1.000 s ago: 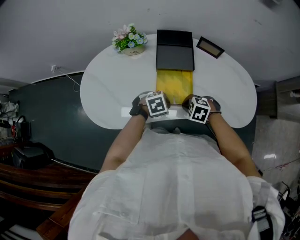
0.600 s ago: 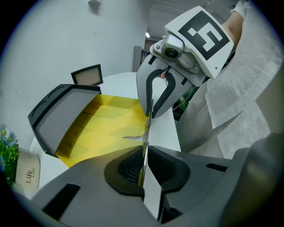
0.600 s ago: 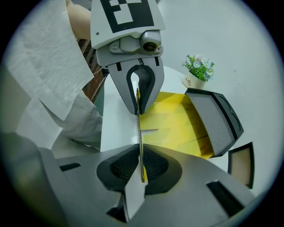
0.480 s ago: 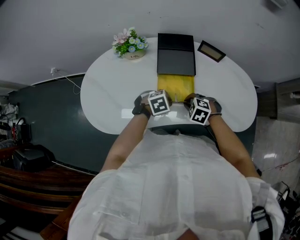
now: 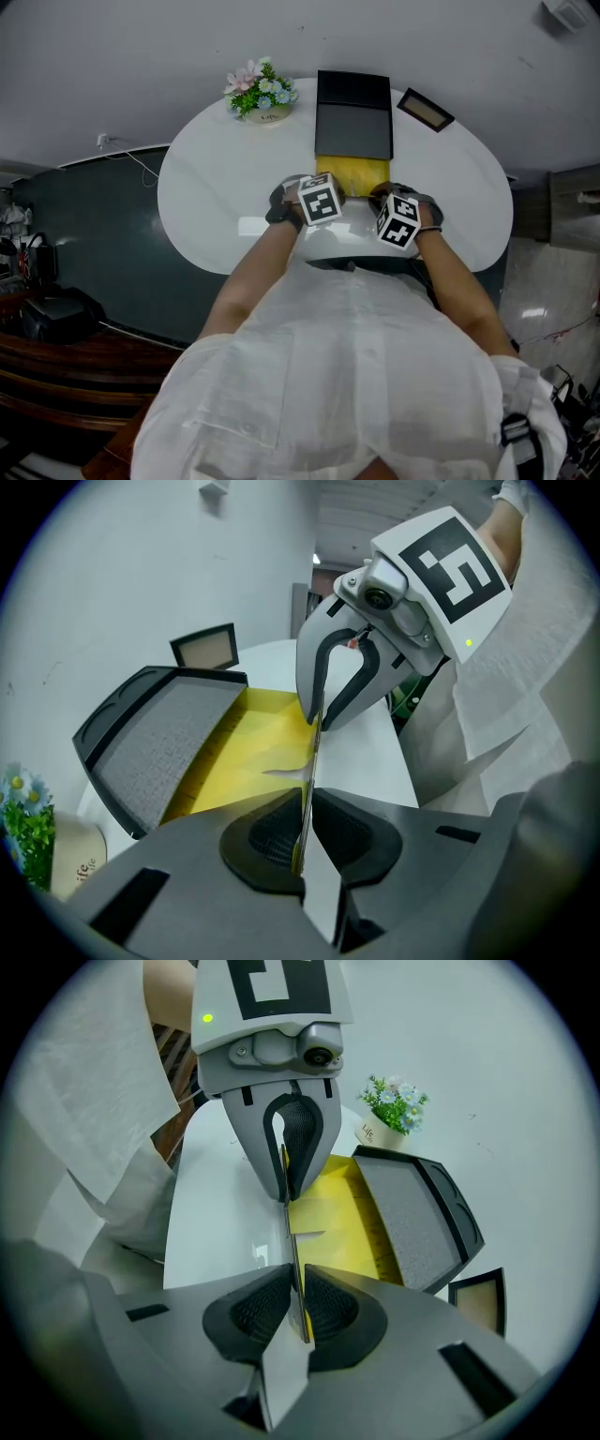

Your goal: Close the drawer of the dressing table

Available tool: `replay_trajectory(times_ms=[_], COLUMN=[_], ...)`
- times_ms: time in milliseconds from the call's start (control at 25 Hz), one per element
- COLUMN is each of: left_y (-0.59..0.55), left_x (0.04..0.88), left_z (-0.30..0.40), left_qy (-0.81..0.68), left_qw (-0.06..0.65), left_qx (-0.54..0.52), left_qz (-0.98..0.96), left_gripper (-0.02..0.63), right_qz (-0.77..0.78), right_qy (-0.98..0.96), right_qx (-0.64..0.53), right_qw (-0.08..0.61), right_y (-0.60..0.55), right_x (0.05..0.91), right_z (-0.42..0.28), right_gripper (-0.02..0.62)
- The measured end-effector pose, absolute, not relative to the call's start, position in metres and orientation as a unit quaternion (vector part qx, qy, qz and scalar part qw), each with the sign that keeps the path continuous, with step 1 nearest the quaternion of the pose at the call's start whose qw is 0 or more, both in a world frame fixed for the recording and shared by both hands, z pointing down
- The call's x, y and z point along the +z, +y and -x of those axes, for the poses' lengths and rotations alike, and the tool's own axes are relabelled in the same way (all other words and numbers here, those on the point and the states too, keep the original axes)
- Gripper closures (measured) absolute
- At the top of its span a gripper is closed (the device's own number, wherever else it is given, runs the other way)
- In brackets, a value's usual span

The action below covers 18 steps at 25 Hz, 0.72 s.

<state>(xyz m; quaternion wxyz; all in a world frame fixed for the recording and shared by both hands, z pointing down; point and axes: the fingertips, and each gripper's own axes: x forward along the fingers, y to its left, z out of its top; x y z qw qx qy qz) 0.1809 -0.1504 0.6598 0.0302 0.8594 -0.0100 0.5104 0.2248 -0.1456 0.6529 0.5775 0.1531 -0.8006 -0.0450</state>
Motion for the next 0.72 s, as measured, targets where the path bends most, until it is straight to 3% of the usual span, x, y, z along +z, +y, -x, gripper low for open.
replay_trajectory(times_ms=[240, 400, 520, 720], left_y=[-0.167, -0.18, -0.191, -0.209], left_x=[0.66, 0.661, 0.66, 0.657], left_z=[-0.182, -0.183, -0.182, -0.181], left_qy=[-0.025, -0.037, -0.055, -0.081], left_qw=[0.018, 0.006, -0.018, -0.085], left_qx=[0.506, 0.503, 0.501, 0.501], left_qz=[-0.862, -0.863, -0.863, -0.857], left_gripper=[0.563, 0.557, 0.511, 0.38], right_qz=[-0.173, -0.19, -0.205, -0.203], right_qy=[-0.794, -0.788, -0.779, -0.777], right_qx=[-0.057, -0.073, -0.095, -0.113], right_qw=[0.58, 0.581, 0.584, 0.584], right_y=[-0.163, -0.178, -0.19, -0.205], right_x=[0.653, 0.652, 0.65, 0.646], right_z=[-0.227, -0.229, -0.231, -0.235], right_gripper=[0.563, 0.526, 0.472, 0.354])
